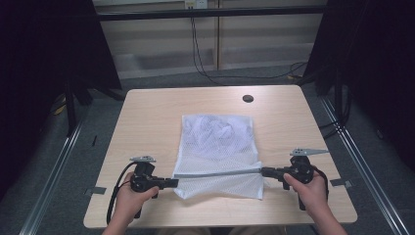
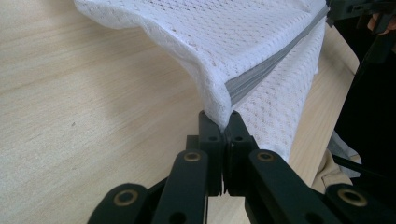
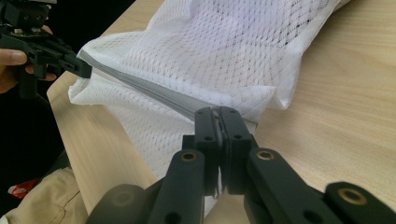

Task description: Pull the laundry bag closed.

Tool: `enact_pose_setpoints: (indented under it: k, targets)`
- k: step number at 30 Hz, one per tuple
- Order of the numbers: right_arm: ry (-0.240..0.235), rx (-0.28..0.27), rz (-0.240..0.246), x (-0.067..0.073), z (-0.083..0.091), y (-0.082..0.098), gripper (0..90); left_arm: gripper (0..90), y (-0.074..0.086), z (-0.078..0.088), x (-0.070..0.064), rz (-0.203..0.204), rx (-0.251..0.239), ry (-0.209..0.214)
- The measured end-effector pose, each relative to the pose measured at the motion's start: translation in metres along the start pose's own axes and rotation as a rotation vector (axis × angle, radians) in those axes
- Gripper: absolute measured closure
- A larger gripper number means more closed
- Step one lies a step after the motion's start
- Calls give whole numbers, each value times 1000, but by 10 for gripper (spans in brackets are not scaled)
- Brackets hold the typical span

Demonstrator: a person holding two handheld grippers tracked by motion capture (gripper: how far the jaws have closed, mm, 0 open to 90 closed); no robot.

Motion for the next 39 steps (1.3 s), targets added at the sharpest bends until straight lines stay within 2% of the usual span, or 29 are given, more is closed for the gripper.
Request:
enact_pose_setpoints:
  k: [5, 7, 9, 11, 13, 16, 17, 18, 20, 25, 29, 33, 37, 39]
  targets:
    - [-1, -3, 6, 0, 0, 1, 871, 882, 0, 1, -1, -9, -11, 14]
    - [-1, -7, 9, 2, 0, 1, 871, 879, -1, 2, -3, 3, -28, 39]
    - [0, -8, 12, 2, 0, 1, 869, 862, -2, 2, -3, -16, -31, 35]
    - [7, -6, 23, 2, 0, 2, 868, 768, -2, 0, -3, -32, -39, 21]
    - [7, -6, 25, 2, -1, 2, 845, 684, -1, -1, -4, -27, -40, 29]
    - [6, -22, 33, 2, -1, 1, 742, 593, -2, -1, -4, -66, -37, 8]
    - [7, -30, 35, 1, -1, 1, 704, 543, -3, 0, -3, -75, -43, -15]
    - [15, -43, 37, 1, 0, 0, 654, 496, -4, 0, -2, -80, -47, -21]
    - [25, -70, 51, -1, 1, -1, 584, 432, -5, 1, -1, -118, -53, -49]
    - [66, -97, 96, -5, 2, -3, 443, 216, -7, 2, 5, -173, -74, -121]
    - [90, -114, 135, -8, 3, -4, 358, 163, -8, 4, 9, -203, -92, -161]
    - [121, -114, 162, -12, 4, -4, 299, 129, -10, 7, 13, -213, -106, -204]
    - [137, -128, 175, -15, 7, -4, 265, 104, -11, 10, 16, -245, -109, -247]
    - [147, -130, 181, -16, 8, -4, 249, 99, -11, 10, 17, -251, -113, -252]
Point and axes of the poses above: each handheld gripper's, and its own axes: z roughly backward along the jaws, y roughly out of its underside, x roughly to its left, the point moved 5 cm from there along -z, roughly forward along the jaws, and after that the axes turned 15 degrees about -z, right-handed, at the moved point
